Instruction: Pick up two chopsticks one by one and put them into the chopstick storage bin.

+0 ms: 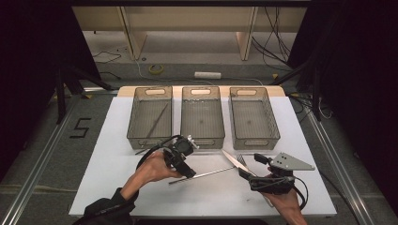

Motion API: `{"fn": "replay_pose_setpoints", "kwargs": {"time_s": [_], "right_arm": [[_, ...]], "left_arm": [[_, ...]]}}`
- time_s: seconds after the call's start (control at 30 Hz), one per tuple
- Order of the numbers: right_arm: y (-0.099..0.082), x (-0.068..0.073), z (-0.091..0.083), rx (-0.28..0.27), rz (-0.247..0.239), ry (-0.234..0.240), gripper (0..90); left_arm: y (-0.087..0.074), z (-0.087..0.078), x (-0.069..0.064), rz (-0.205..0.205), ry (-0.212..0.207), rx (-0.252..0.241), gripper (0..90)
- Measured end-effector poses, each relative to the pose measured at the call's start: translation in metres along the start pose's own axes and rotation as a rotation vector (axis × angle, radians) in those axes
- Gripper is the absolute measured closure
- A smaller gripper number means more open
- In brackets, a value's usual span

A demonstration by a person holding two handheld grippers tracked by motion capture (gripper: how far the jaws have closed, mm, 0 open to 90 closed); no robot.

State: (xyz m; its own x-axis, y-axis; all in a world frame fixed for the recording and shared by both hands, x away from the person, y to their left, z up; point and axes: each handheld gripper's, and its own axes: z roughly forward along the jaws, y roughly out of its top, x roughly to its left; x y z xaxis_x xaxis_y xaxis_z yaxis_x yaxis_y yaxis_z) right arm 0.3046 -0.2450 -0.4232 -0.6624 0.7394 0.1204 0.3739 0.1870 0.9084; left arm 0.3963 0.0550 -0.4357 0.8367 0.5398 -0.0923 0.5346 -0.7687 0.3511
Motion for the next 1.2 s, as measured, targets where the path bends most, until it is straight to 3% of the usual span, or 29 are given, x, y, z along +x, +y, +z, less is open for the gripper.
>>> {"fn": "replay_pose_setpoints", "kwargs": {"time_s": [0.27, 0.4, 0.63, 1.2], "right_arm": [[0.000, 0.000, 0.000, 0.002, -0.005, 0.003, 21.1], [0.000, 0.001, 0.000, 0.004, -0.006, 0.003, 21.1], [0.000, 0.001, 0.001, 0.003, -0.006, 0.003, 21.1], [0.000, 0.001, 0.000, 0.003, -0.006, 0.004, 21.2]], "left_arm": [[0.000, 0.013, -0.004, 0.032, 0.011, 0.048, 43.7], [0.001, 0.019, -0.008, 0.041, 0.037, 0.077, 49.5], [0.005, 0.025, -0.013, 0.087, 0.033, 0.127, 58.3], [0.010, 0.029, -0.016, 0.109, 0.025, 0.149, 73.4]]}}
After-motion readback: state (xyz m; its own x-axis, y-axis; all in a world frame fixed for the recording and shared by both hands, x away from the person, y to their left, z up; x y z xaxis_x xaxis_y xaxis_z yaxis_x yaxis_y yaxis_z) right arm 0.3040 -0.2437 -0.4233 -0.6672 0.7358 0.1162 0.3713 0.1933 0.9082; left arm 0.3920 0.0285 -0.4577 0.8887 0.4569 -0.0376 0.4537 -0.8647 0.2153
